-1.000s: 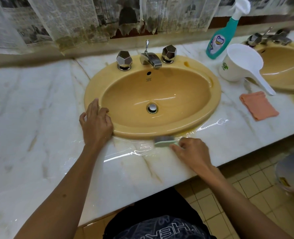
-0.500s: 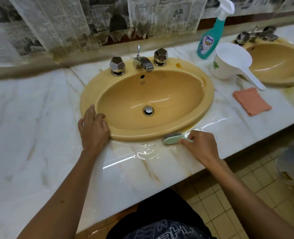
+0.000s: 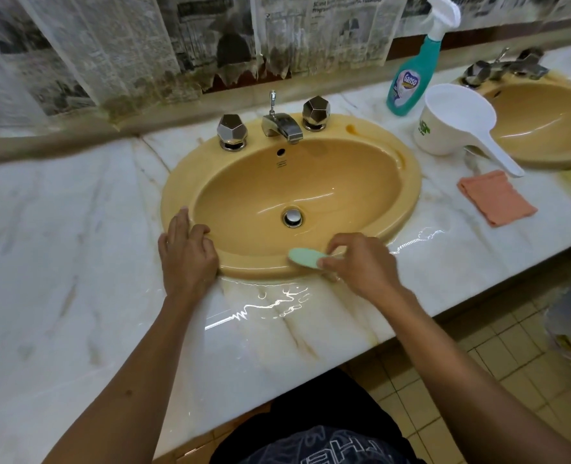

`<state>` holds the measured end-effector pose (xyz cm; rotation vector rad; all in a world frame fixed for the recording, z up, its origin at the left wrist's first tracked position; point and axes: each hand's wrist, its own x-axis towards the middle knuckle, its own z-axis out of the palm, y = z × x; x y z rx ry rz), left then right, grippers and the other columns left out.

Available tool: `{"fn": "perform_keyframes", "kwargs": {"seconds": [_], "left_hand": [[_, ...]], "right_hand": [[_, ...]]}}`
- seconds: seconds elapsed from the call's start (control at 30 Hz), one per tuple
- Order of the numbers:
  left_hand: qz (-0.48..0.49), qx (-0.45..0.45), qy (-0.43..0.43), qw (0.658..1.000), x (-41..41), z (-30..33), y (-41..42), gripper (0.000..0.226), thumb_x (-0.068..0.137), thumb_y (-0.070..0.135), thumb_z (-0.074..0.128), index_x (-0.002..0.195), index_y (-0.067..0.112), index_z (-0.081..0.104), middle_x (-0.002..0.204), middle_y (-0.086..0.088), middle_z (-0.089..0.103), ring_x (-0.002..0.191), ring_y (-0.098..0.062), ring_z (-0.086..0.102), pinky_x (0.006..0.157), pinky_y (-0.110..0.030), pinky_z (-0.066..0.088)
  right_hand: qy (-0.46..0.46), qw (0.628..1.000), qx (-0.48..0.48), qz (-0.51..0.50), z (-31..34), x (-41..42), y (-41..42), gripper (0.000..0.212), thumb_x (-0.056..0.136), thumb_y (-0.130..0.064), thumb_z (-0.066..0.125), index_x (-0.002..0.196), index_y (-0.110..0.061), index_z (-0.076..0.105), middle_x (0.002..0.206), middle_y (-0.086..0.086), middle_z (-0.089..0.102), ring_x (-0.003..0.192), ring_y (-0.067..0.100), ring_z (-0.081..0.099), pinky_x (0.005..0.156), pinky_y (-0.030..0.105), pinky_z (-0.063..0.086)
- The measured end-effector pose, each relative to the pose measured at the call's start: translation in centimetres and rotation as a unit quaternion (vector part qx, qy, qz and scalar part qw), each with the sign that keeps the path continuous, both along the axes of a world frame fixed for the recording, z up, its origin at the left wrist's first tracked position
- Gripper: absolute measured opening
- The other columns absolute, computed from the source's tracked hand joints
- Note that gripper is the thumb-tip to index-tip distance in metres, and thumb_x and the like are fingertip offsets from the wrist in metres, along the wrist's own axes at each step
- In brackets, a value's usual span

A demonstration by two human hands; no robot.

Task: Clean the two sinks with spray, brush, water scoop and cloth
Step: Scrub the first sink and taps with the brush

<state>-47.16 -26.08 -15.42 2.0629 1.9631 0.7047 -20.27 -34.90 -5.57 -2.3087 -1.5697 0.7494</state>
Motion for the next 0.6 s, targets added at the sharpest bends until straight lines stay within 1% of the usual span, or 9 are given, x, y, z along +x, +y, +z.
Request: {"fn": "perform_keyframes", "kwargs": {"seconds": [0.07, 0.13, 0.27, 0.3, 0.37, 0.43, 0.47, 0.5, 0.6], "left_hand": [[-0.002, 0.002, 0.002, 1.000, 0.0, 0.0, 0.0, 0.041, 0.088, 0.021, 0.034, 0.108, 0.008, 0.067, 0.152, -0.013, 0.038, 0.143, -0.024, 0.029, 0.113, -0.047, 0.022], [0.001, 0.005, 0.002, 1.000, 0.0, 0.0, 0.0, 0.041, 0.088, 0.021, 0.034, 0.108, 0.008, 0.068, 0.152, -0.013, 0.039, 0.143, -0.024, 0.030, 0.112, -0.047, 0.023], [0.012, 0.007, 0.009, 1.000, 0.3, -0.1, 0.1, 0.040, 0.087, 0.021, 0.035, 0.105, 0.008, 0.068, 0.151, -0.013, 0.040, 0.142, -0.025, 0.032, 0.112, -0.047, 0.024], [0.013, 0.007, 0.009, 1.000, 0.3, -0.1, 0.1, 0.041, 0.087, 0.021, 0.035, 0.105, 0.008, 0.068, 0.151, -0.013, 0.040, 0.142, -0.025, 0.033, 0.112, -0.047, 0.024], [0.011, 0.007, 0.007, 1.000, 0.3, -0.1, 0.1, 0.041, 0.087, 0.021, 0.035, 0.105, 0.008, 0.068, 0.151, -0.013, 0.040, 0.142, -0.025, 0.033, 0.112, -0.047, 0.024], [0.008, 0.006, 0.006, 1.000, 0.3, 0.0, 0.1, 0.040, 0.087, 0.020, 0.035, 0.106, 0.007, 0.068, 0.151, -0.013, 0.040, 0.142, -0.025, 0.032, 0.112, -0.047, 0.024], [0.006, 0.005, 0.006, 1.000, 0.2, 0.0, 0.1, 0.040, 0.087, 0.020, 0.035, 0.105, 0.007, 0.068, 0.151, -0.013, 0.040, 0.142, -0.025, 0.032, 0.112, -0.047, 0.025], [0.005, 0.007, 0.005, 1.000, 0.2, 0.0, 0.1, 0.039, 0.087, 0.020, 0.035, 0.105, 0.008, 0.068, 0.152, -0.013, 0.040, 0.142, -0.025, 0.033, 0.112, -0.048, 0.025], [0.006, 0.006, 0.004, 1.000, 0.1, -0.2, 0.3, 0.039, 0.087, 0.020, 0.035, 0.104, 0.008, 0.068, 0.151, -0.013, 0.040, 0.142, -0.026, 0.033, 0.112, -0.048, 0.025]], "right_hand": [[0.017, 0.999, -0.017, 0.030, -0.3, -1.5, 0.3, 0.022, 0.072, -0.049, 0.078, 0.080, -0.032, 0.065, 0.075, -0.007, 0.062, 0.080, 0.021, 0.060, 0.066, 0.029, 0.043], [0.003, 0.999, -0.028, -0.017, 0.3, 0.5, 0.1, 0.021, 0.071, -0.047, 0.080, 0.076, -0.030, 0.067, 0.073, -0.010, 0.059, 0.080, 0.021, 0.061, 0.063, 0.029, 0.038], [-0.055, 0.992, -0.042, -0.110, 2.3, 5.4, -0.2, 0.017, 0.077, -0.041, 0.079, 0.078, -0.026, 0.071, 0.089, -0.001, 0.066, 0.087, 0.026, 0.060, 0.070, 0.031, 0.043], [-0.051, 0.993, -0.035, -0.103, 2.3, 4.8, 0.5, 0.016, 0.078, -0.039, 0.079, 0.079, -0.025, 0.071, 0.088, 0.000, 0.065, 0.087, 0.026, 0.060, 0.072, 0.031, 0.043], [-0.061, 0.997, -0.042, -0.021, 2.4, 1.3, 1.9, 0.015, 0.081, -0.038, 0.075, 0.085, -0.023, 0.072, 0.082, 0.000, 0.063, 0.087, 0.024, 0.061, 0.078, 0.032, 0.043], [-0.083, 0.993, -0.041, 0.075, 1.8, -2.5, 2.5, 0.015, 0.085, -0.039, 0.071, 0.089, -0.024, 0.072, 0.088, -0.001, 0.067, 0.092, 0.023, 0.059, 0.087, 0.035, 0.039], [-0.094, 0.990, -0.044, 0.095, 1.8, -3.2, 2.6, 0.014, 0.085, -0.039, 0.071, 0.089, -0.026, 0.071, 0.093, 0.000, 0.069, 0.096, 0.023, 0.060, 0.089, 0.036, 0.038], [-0.101, 0.989, -0.056, 0.089, 2.0, -2.8, 2.7, 0.014, 0.084, -0.038, 0.073, 0.089, -0.026, 0.070, 0.097, 0.000, 0.069, 0.098, 0.024, 0.060, 0.090, 0.036, 0.040], [-0.104, 0.990, -0.092, 0.000, 3.2, 1.9, 3.4, 0.022, 0.078, -0.037, 0.079, 0.092, -0.023, 0.068, 0.101, 0.003, 0.070, 0.098, 0.026, 0.063, 0.084, 0.034, 0.048]]}}
